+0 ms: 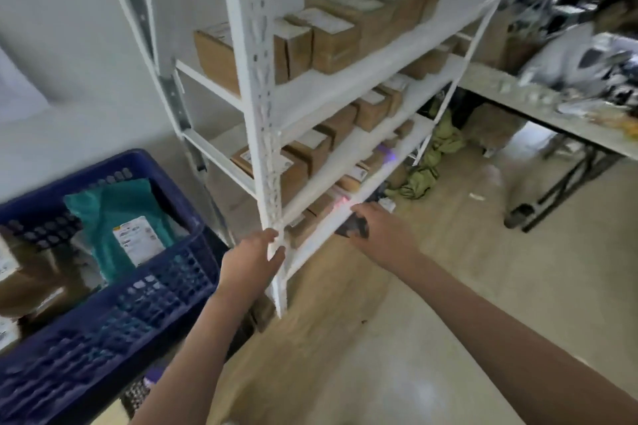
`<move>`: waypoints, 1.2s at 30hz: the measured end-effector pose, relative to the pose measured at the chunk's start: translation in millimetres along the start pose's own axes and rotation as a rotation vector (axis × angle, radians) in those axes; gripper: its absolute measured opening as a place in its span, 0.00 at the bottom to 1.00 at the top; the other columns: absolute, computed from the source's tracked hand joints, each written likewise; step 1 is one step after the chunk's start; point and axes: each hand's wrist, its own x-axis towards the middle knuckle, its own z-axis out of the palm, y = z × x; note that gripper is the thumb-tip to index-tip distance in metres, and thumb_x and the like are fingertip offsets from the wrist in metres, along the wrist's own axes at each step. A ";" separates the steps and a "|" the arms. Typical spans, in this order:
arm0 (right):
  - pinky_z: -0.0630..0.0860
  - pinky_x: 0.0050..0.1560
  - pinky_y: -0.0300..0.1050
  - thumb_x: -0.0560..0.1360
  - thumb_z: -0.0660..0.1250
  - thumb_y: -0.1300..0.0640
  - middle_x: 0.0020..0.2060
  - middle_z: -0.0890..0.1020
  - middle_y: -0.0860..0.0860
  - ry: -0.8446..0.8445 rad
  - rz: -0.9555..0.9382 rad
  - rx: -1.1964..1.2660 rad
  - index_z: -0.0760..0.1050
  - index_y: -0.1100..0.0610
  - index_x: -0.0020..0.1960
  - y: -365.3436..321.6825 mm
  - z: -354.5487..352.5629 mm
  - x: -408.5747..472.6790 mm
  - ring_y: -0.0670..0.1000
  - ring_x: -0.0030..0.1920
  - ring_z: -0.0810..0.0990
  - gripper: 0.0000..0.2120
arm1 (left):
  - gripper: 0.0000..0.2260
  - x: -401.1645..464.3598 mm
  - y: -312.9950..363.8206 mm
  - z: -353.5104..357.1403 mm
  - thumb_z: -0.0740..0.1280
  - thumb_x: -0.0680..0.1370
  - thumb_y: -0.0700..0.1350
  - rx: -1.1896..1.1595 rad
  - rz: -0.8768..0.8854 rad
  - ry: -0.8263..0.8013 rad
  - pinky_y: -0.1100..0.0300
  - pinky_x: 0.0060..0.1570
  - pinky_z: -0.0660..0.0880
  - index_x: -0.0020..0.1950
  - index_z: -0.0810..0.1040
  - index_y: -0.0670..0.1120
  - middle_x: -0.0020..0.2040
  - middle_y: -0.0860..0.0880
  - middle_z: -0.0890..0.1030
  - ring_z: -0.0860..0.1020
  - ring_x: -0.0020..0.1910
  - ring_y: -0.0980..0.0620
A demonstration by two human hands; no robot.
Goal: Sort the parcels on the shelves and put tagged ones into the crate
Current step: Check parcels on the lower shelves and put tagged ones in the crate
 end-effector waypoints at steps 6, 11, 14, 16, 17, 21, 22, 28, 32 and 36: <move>0.75 0.48 0.46 0.79 0.65 0.46 0.61 0.75 0.46 0.051 0.189 -0.015 0.70 0.47 0.70 120.3 -51.5 -23.5 0.50 0.54 0.79 0.21 | 0.19 28.1 104.2 48.9 0.61 0.81 0.57 -0.019 0.026 -0.118 0.55 0.57 0.76 0.70 0.71 0.54 0.64 0.56 0.77 0.78 0.60 0.52; 0.77 0.51 0.47 0.78 0.65 0.44 0.62 0.74 0.44 0.059 0.267 0.021 0.68 0.46 0.72 191.2 -61.8 3.2 0.49 0.54 0.79 0.24 | 0.19 88.0 152.0 78.6 0.62 0.81 0.57 -0.010 0.042 -0.162 0.55 0.60 0.73 0.70 0.71 0.54 0.65 0.54 0.77 0.77 0.62 0.52; 0.78 0.51 0.48 0.78 0.65 0.44 0.62 0.74 0.43 0.054 0.276 0.046 0.67 0.46 0.72 228.9 -69.2 41.1 0.48 0.53 0.79 0.24 | 0.20 140.4 181.6 97.3 0.63 0.80 0.56 -0.035 0.017 -0.196 0.53 0.61 0.73 0.71 0.72 0.51 0.65 0.51 0.77 0.76 0.62 0.49; 0.78 0.51 0.47 0.77 0.65 0.44 0.62 0.74 0.43 0.047 0.270 0.050 0.68 0.45 0.72 255.2 -78.1 73.0 0.48 0.53 0.79 0.24 | 0.19 178.8 202.8 111.5 0.64 0.80 0.56 -0.062 0.017 -0.182 0.52 0.59 0.75 0.69 0.74 0.51 0.63 0.51 0.78 0.78 0.60 0.49; 0.78 0.51 0.47 0.77 0.65 0.44 0.62 0.74 0.42 0.045 0.267 0.046 0.68 0.45 0.71 269.6 -83.5 89.7 0.48 0.53 0.80 0.23 | 0.18 198.6 214.3 118.4 0.64 0.79 0.56 -0.077 0.018 -0.177 0.52 0.58 0.75 0.68 0.75 0.52 0.63 0.51 0.79 0.78 0.59 0.49; 0.75 0.49 0.44 0.77 0.65 0.43 0.62 0.74 0.41 0.044 0.286 0.035 0.68 0.44 0.71 331.0 -117.1 155.1 0.47 0.54 0.79 0.23 | 0.19 280.3 268.8 143.2 0.64 0.78 0.59 -0.108 0.021 -0.198 0.51 0.60 0.75 0.67 0.75 0.54 0.63 0.54 0.78 0.77 0.60 0.51; 0.74 0.48 0.42 0.77 0.66 0.43 0.62 0.74 0.41 0.049 0.289 0.032 0.69 0.43 0.71 346.3 -128.0 171.8 0.46 0.54 0.79 0.23 | 0.19 299.0 285.6 147.5 0.65 0.78 0.57 -0.117 0.024 -0.207 0.52 0.60 0.75 0.67 0.75 0.53 0.63 0.53 0.78 0.77 0.60 0.51; 0.77 0.48 0.47 0.76 0.66 0.41 0.60 0.76 0.42 0.124 0.311 0.053 0.70 0.42 0.68 441.1 -187.0 269.7 0.48 0.53 0.80 0.21 | 0.21 420.8 379.6 174.6 0.63 0.78 0.60 -0.109 0.020 -0.233 0.52 0.60 0.74 0.69 0.73 0.55 0.63 0.54 0.78 0.77 0.61 0.49; 0.77 0.51 0.47 0.75 0.68 0.44 0.60 0.77 0.44 0.115 0.268 0.088 0.72 0.45 0.68 509.4 -211.9 327.5 0.49 0.53 0.80 0.22 | 0.20 490.1 443.7 201.4 0.61 0.79 0.60 -0.128 0.033 -0.204 0.53 0.58 0.74 0.67 0.74 0.53 0.63 0.52 0.78 0.77 0.60 0.48; 0.73 0.51 0.43 0.77 0.69 0.47 0.63 0.76 0.46 0.068 0.230 0.111 0.70 0.48 0.72 582.3 -246.0 394.5 0.49 0.56 0.79 0.25 | 0.27 562.9 486.3 247.7 0.57 0.72 0.64 -0.171 -0.055 -0.234 0.55 0.53 0.73 0.58 0.78 0.46 0.56 0.45 0.81 0.79 0.54 0.46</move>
